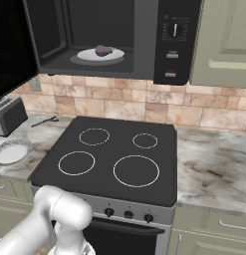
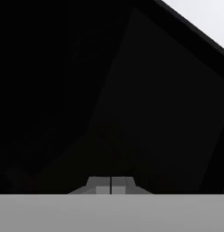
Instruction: Pick the eggplant from the counter and place it in the microwave. Then turn on the microwave.
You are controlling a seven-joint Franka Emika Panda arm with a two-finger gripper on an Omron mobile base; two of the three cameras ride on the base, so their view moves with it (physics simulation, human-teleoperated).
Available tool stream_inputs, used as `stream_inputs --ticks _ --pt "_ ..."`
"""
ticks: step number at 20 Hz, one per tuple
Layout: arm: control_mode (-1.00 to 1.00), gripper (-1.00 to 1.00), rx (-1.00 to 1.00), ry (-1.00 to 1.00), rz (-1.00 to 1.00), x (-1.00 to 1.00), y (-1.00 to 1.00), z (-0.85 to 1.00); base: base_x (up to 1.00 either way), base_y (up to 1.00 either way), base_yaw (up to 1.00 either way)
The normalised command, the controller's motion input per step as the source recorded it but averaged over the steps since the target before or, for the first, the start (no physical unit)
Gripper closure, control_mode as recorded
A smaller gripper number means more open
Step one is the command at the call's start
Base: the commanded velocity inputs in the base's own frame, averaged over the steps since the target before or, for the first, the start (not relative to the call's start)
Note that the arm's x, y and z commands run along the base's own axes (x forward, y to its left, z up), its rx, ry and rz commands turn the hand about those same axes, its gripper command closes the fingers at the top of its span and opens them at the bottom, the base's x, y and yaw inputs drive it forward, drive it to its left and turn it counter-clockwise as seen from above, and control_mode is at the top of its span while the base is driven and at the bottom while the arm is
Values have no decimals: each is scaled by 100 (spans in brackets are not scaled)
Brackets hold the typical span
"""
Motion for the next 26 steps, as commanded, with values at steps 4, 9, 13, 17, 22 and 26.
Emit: stream_inputs --ticks 4,9,13,17,22,26 --pt "-100 100 0 12 0 0 -28 9 0 0 0" --pt "-100 100 0 12 0 0 -34 8 0 0 0" --pt "-100 100 0 13 0 -4 -38 6 0 0 0" --pt "-100 100 1 15 0 -1 -42 6 0 0 0" --pt "-100 100 2 16 0 0 -46 7 0 0 0" --pt "-100 100 4 17 0 0 -48 9 0 0 0"
